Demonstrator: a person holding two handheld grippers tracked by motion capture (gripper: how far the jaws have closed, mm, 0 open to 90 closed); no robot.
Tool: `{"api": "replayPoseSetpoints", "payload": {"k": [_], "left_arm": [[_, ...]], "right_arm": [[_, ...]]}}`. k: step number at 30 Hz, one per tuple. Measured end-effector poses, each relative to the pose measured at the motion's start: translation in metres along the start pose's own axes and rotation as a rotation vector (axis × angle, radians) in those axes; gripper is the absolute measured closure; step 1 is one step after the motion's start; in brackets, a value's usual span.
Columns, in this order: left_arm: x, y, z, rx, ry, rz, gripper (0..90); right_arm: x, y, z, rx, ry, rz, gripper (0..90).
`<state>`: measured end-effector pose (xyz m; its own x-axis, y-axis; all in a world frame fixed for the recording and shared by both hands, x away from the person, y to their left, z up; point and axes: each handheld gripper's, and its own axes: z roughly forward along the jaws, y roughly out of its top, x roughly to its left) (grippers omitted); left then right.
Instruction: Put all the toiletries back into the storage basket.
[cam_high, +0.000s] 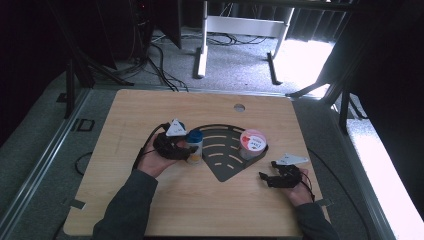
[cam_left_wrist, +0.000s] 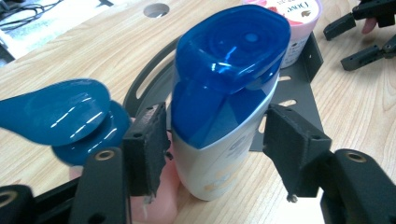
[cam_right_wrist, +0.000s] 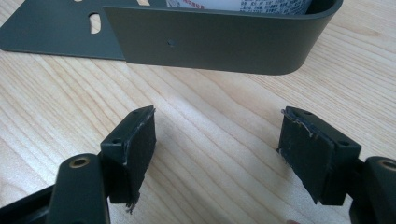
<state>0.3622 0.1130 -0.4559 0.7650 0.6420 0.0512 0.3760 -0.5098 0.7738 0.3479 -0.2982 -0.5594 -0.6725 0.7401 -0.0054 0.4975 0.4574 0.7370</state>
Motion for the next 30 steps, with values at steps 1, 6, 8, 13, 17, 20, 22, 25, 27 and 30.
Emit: {"api": "replayPoseSetpoints", "payload": {"k": [1,6,8,13,17,20,22,25,27,30], "left_arm": [[-0.001,0.0,0.0,0.0,0.002,0.001,42.0],[-0.004,0.0,-0.002,0.009,0.01,0.017,46.3],[-0.005,0.0,-0.003,0.014,0.009,0.024,48.3],[-0.009,0.0,-0.005,0.017,0.008,0.033,50.6],[-0.014,-0.001,-0.008,0.024,-0.002,0.044,52.5],[-0.018,0.0,-0.009,0.028,-0.01,0.046,52.5],[-0.02,0.0,-0.01,0.033,-0.017,0.054,52.5],[-0.026,0.001,-0.011,0.04,-0.034,0.062,53.2],[-0.029,0.002,-0.011,0.049,-0.039,0.063,53.6],[-0.032,0.002,-0.009,0.061,-0.023,0.07,52.7]], "right_arm": [[0.0,0.0,0.0,0.0,0.001,-0.002,26.9],[0.0,0.0,0.0,0.001,0.003,-0.001,26.7],[0.0,0.0,0.0,0.0,0.003,-0.001,26.7],[0.0,0.0,0.0,0.0,0.003,-0.001,26.7],[0.0,0.0,0.0,0.0,0.003,-0.001,26.7],[0.0,0.0,0.0,0.0,0.004,-0.002,26.7],[0.0,0.0,0.0,0.0,0.004,-0.002,26.7],[0.0,0.0,0.0,0.001,0.005,-0.001,26.7],[0.0,0.0,0.0,0.001,0.005,-0.001,26.7],[0.0,0.0,0.0,0.001,0.005,-0.002,26.7]]}}
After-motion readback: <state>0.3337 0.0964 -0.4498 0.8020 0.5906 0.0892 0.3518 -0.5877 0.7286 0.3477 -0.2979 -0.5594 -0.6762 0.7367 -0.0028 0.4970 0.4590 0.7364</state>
